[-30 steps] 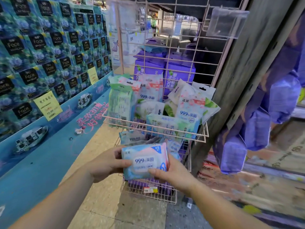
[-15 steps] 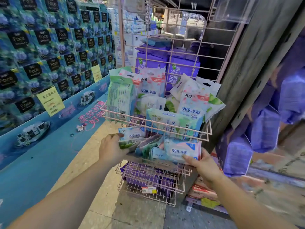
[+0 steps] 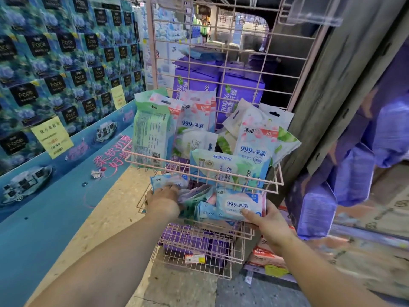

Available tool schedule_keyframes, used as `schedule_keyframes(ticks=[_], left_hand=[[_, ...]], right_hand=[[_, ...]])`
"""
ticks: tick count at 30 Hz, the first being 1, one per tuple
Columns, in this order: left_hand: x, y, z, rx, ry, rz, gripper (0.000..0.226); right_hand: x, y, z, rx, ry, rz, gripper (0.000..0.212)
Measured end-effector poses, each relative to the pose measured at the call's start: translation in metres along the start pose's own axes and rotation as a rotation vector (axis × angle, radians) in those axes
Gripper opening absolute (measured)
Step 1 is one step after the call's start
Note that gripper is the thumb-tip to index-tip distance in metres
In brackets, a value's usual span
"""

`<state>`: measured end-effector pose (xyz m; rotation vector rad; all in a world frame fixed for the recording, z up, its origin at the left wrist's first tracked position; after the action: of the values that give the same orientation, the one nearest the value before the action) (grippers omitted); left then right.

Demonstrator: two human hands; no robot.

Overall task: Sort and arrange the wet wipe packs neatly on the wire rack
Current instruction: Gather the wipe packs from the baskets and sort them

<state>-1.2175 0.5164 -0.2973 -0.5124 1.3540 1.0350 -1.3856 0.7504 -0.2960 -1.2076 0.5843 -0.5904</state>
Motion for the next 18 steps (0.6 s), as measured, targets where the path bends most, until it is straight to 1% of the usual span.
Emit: schedule_keyframes(ticks=[1,3,7,9,11,12,14,18], left_hand=[[-0.002,-0.001,-0.001,0.004,0.016,0.0,0.046],[-0.008,-0.005,-0.006,0.02,0.05,0.053,0.038],[-0.027,-0.016,-0.004,0.074,0.128,0.224,0.034],[-0.039,-0.029,-0.002,0.059,0.216,0.421,0.039],[-0.049,-0.046,-0.001,-0.029,0.238,0.676,0.043],[-0.054,-0.054,-0.001,-0.073,0.241,0.743,0.041],[-0.064,-0.062,0.003,-0.099,0.249,0.761,0.038],[-0.068,-0.068,0.015,-0.028,0.287,0.726,0.028]], right_hand=[[-0.001,-0.001,0.001,-0.005,0.009,0.0,0.044],[-0.002,-0.002,0.002,-0.012,0.024,-0.003,0.041],[0.0,-0.004,0.003,-0.023,0.039,-0.009,0.039],[0.003,-0.004,0.005,-0.028,0.054,-0.025,0.036],[0.009,-0.005,0.008,-0.026,0.065,-0.036,0.034],[0.011,-0.005,0.009,-0.018,0.072,-0.041,0.034],[0.016,-0.004,0.01,-0.005,0.076,-0.039,0.036],[0.033,-0.004,0.013,0.014,0.092,-0.064,0.033]])
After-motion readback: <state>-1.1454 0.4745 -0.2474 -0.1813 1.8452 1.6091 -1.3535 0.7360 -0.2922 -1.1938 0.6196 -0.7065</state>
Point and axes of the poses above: each hand's wrist, its own z-axis away from the middle knuckle, its own x-axis out of the palm, y = z × x, the point moved 8 cm from there along -z, towards the middle knuckle, and after that the axes turned 8 degrees about z, right-handed, at the moved point
